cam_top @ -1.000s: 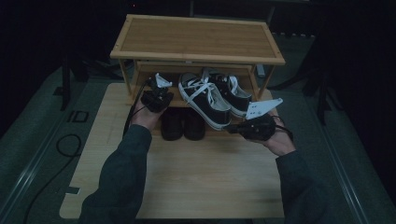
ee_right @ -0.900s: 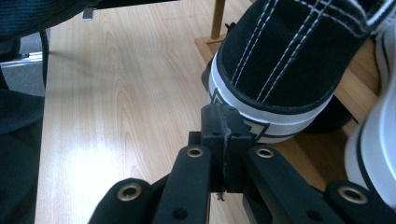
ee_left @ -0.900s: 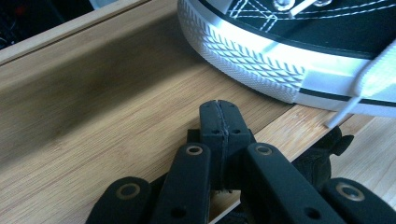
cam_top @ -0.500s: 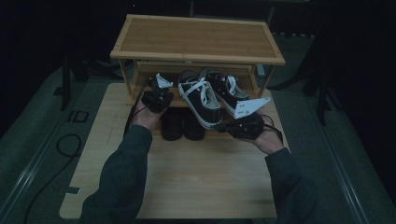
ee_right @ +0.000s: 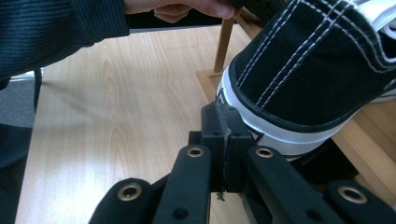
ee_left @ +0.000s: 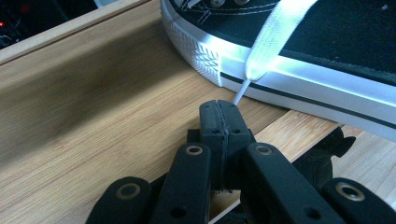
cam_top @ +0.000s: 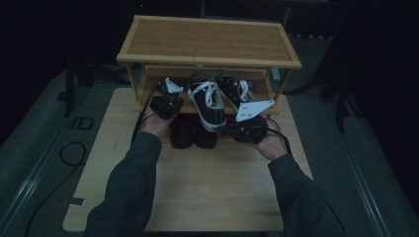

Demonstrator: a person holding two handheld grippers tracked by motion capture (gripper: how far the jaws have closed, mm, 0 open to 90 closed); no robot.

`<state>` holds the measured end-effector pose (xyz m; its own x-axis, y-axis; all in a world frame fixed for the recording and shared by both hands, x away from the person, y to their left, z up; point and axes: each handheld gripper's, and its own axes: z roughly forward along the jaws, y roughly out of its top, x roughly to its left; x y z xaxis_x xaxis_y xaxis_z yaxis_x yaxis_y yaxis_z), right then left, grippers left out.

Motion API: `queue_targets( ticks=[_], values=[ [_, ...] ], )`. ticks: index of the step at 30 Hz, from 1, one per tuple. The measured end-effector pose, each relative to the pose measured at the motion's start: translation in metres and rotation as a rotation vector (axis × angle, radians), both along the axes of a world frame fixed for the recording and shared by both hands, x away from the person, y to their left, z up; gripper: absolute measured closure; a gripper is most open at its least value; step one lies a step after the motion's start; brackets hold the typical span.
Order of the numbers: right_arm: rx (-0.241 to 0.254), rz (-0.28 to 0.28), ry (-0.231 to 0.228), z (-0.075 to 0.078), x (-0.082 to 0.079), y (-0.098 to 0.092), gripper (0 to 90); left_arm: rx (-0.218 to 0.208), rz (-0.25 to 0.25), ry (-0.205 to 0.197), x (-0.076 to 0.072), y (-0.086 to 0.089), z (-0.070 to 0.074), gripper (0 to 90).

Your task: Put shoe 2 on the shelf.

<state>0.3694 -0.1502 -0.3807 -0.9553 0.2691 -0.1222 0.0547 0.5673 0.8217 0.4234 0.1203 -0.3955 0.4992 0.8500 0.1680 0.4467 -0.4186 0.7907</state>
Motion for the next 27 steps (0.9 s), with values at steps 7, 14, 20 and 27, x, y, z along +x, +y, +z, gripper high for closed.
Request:
queue_targets(
  ticks=[7, 14, 20, 27],
  values=[
    [0.000, -0.001, -0.025, -0.0004, -0.0011, 0.0070, 90.0, 0.008, 0.001, 0.006, 0.0005, -0.0006, 0.0009, 90.0],
    [0.017, 0.003, -0.012, -0.0029, -0.0001, 0.0085, 90.0, 0.004, -0.005, 0.003, 0.0006, 0.0000, 0.0007, 90.0],
    [0.027, 0.006, 0.006, -0.0037, 0.0011, 0.0080, 90.0, -0.010, -0.012, 0.009, 0.0015, 0.0012, 0.0010, 90.0],
    [0.028, 0.003, 0.006, -0.0038, 0.0008, 0.0081, 90.0, -0.041, -0.006, 0.018, 0.0020, 0.0013, 0.0009, 90.0]
  ],
)
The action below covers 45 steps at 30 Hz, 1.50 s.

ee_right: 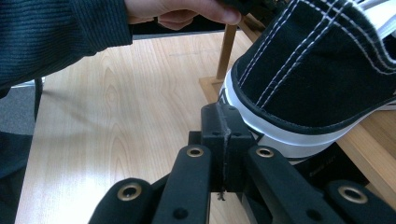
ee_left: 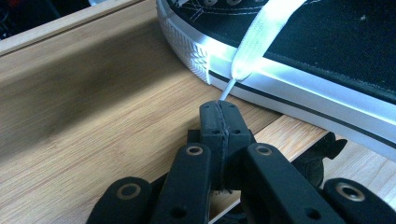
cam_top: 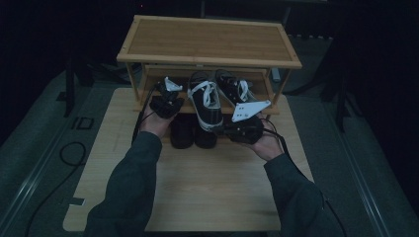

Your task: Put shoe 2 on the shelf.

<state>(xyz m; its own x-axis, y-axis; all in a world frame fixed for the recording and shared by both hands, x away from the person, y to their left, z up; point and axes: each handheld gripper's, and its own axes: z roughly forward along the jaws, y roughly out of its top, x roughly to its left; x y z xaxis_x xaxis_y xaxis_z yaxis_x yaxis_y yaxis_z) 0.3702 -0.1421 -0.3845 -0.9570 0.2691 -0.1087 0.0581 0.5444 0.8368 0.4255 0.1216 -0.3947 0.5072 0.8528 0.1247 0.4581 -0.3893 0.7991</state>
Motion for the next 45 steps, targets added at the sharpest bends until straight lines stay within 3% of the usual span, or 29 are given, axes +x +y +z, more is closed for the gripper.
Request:
queue_targets(
  ticks=[11, 30, 45],
  values=[
    [0.002, -0.001, -0.007, 0.000, -0.001, 0.001, 90.0, -0.005, -0.011, -0.001, 0.001, 0.001, 0.000, 90.0],
    [0.003, -0.005, -0.020, -0.001, -0.002, 0.002, 90.0, -0.069, -0.037, 0.009, 0.006, -0.001, -0.003, 90.0],
    [0.035, 0.021, -0.031, -0.005, 0.001, 0.010, 90.0, -0.051, -0.040, 0.000, 0.003, -0.004, -0.003, 90.0]
  ],
)
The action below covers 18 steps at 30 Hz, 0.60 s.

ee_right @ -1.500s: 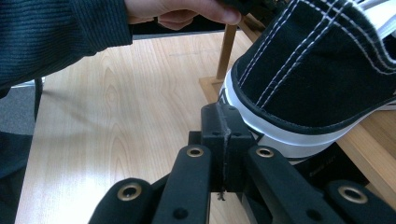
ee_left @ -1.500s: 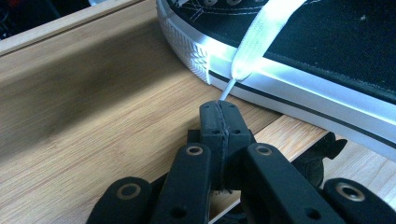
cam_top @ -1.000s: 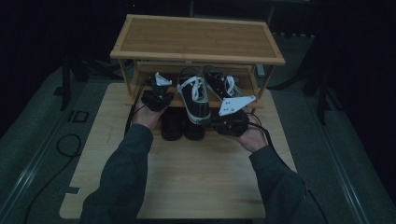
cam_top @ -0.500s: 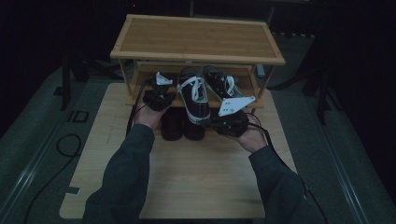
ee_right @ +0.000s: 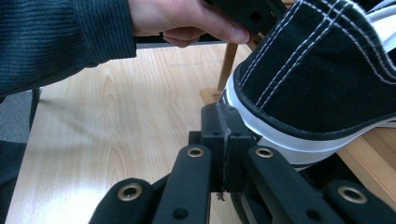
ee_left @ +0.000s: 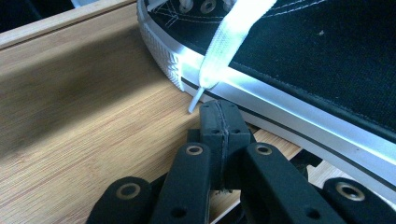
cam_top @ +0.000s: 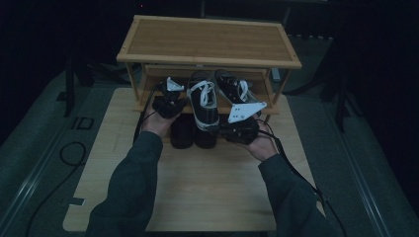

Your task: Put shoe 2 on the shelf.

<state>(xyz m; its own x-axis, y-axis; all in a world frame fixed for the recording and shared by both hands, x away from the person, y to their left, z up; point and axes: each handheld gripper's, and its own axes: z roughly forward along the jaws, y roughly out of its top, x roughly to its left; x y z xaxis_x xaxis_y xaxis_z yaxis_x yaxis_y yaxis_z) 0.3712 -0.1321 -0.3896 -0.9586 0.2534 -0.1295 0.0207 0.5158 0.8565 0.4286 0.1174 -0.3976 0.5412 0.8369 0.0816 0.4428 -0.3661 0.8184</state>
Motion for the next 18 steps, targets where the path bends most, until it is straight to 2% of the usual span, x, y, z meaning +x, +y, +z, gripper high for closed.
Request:
queue_targets(
  ticks=[2, 18],
  values=[
    [-0.004, -0.005, -0.015, 0.000, -0.001, 0.001, 90.0, 0.006, -0.001, 0.000, 0.000, 0.000, 0.000, 90.0],
    [-0.017, -0.011, -0.051, -0.001, -0.001, 0.017, 90.0, -0.014, 0.007, 0.002, 0.000, 0.001, -0.001, 90.0]
  ],
)
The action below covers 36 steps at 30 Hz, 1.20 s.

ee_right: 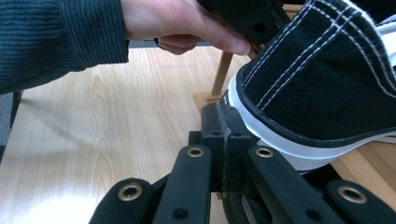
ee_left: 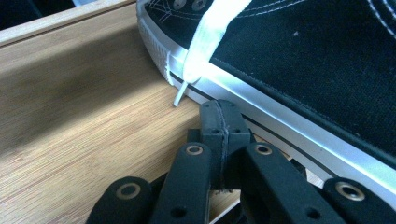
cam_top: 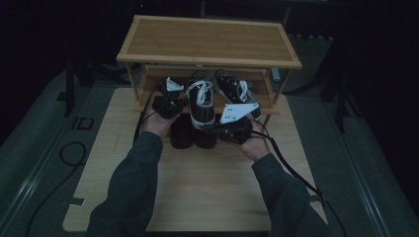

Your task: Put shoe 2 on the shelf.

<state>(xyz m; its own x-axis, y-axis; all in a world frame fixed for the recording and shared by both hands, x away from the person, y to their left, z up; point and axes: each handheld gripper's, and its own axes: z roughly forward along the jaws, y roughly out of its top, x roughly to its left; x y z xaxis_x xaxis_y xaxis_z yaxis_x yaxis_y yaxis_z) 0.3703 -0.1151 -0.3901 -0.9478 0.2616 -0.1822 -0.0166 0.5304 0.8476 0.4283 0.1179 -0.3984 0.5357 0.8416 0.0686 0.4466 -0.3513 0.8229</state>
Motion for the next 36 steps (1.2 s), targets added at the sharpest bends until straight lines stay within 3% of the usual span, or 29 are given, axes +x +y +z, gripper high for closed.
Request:
queue_targets(
  ticks=[8, 10, 17, 28, 33, 36],
  values=[
    [0.007, -0.010, -0.013, 0.000, 0.001, 0.001, 90.0, 0.000, 0.002, 0.000, 0.000, 0.000, 0.000, 90.0],
    [-0.006, -0.050, -0.029, -0.002, 0.003, -0.001, 90.0, 0.000, 0.003, 0.000, 0.000, -0.001, 0.000, 90.0],
    [0.002, -0.079, -0.044, -0.002, 0.007, -0.001, 90.0, 0.000, 0.006, -0.003, -0.001, -0.001, 0.000, 90.0],
    [0.009, -0.087, -0.048, -0.006, 0.011, 0.009, 90.0, -0.002, 0.010, -0.005, -0.001, -0.001, 0.000, 90.0],
    [0.009, -0.090, -0.053, -0.006, 0.011, 0.016, 90.0, -0.022, 0.010, 0.002, -0.001, 0.001, -0.001, 90.0],
    [0.007, -0.095, -0.058, -0.006, 0.012, 0.015, 90.0, -0.010, 0.012, -0.004, -0.001, -0.001, -0.001, 90.0]
  ],
)
